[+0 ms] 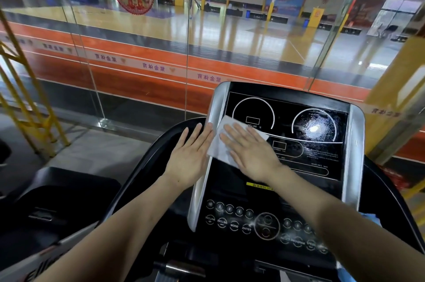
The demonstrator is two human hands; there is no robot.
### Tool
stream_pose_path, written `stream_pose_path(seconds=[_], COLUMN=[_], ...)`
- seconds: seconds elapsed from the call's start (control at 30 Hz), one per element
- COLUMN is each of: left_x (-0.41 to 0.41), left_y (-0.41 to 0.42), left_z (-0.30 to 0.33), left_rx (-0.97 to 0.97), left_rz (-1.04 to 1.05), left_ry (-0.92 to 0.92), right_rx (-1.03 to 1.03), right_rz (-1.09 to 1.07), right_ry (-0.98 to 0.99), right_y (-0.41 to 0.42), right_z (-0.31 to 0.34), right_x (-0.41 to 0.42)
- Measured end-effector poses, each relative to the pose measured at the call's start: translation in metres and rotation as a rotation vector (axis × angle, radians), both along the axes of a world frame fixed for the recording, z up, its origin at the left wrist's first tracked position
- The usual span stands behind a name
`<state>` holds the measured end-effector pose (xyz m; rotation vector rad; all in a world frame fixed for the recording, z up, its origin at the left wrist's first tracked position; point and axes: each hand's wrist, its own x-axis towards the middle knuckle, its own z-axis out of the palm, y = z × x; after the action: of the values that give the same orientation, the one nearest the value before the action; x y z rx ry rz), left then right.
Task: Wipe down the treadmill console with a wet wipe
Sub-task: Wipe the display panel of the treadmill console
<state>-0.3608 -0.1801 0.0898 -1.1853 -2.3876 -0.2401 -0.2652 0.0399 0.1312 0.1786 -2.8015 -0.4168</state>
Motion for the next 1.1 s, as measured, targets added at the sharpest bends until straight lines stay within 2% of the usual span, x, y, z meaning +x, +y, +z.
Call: stream_pose_path(seconds=[0.1,0.2,0.4,0.6,0.83,1.1], left_x=[0.002,0.002,0.001,0.008,0.019,0.022], left_y=[0.001,0.000,0.000,0.004,0.002,0.003], left_z=[0.001,0.004,0.002,0.000,-0.008,-0.010], left_rx=[0.020,0.016,-0.014,0.006,-0.033,0.022], left_rz=[0.002,0.002,0.004,0.020,0.002,-0.035], left_ry=[-0.030,-0.030,-0.014,-0.039,-0.054,-0.050], right_rx=[-0.058,-0.101,-0.102,-0.131,-0.153,-0.159], right_rz=[-0.091,-0.125,-0.033,-0.129,-0.122,-0.259], right_ry=[0.053,0.080,0.047,0.049,0.026,0.055], right_y=[0.006,0.003,-0.013,0.016,-0.031,0.032], right_z=[0.031,0.028,-0.036,-0.037,-0.038,-0.044], right_x=[-0.032,-0.037,0.031,0.072,0.027,0.101])
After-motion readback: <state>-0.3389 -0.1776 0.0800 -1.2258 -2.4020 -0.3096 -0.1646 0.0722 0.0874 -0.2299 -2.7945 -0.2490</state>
